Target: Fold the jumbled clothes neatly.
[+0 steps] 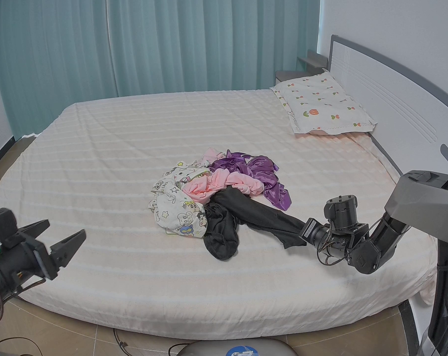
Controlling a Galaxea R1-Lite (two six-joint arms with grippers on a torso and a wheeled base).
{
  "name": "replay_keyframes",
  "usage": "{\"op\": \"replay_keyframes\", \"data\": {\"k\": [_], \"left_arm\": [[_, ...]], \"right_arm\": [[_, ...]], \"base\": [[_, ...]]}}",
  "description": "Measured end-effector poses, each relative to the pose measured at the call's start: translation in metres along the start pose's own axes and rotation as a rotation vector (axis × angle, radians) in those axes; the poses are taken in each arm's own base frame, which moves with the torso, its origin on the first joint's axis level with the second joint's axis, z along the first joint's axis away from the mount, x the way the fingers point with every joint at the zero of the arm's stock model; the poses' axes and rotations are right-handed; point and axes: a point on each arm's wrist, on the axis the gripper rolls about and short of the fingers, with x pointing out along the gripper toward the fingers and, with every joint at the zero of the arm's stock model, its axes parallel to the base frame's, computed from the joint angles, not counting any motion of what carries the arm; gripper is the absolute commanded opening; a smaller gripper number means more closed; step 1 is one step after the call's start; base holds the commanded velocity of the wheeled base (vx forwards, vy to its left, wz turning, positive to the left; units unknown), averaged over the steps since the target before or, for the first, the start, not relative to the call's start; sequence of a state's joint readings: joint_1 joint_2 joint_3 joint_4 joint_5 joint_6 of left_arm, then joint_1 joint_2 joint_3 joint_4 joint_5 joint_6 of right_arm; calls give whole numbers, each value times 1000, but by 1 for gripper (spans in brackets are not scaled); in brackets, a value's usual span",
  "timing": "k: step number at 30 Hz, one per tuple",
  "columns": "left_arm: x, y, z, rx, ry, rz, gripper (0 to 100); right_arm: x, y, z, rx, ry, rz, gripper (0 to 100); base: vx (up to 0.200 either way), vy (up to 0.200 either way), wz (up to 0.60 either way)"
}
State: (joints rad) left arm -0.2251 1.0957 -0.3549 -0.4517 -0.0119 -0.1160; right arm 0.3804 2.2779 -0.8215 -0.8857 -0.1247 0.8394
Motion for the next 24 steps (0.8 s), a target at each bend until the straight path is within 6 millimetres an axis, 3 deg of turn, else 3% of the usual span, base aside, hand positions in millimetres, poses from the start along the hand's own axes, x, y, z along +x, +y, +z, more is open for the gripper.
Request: {"op": "replay_keyframes", "data": {"k": [10, 24], "left_arm": [[116, -32, -2, -71, 196, -27, 100], [287, -117, -68, -167, 374, -80, 100]], "right_arm": [[-6, 0, 1, 15, -16, 25, 0], [-11, 0, 5, 25, -43, 50, 0]], "base": [[0, 0, 0], [0, 0, 0]]}}
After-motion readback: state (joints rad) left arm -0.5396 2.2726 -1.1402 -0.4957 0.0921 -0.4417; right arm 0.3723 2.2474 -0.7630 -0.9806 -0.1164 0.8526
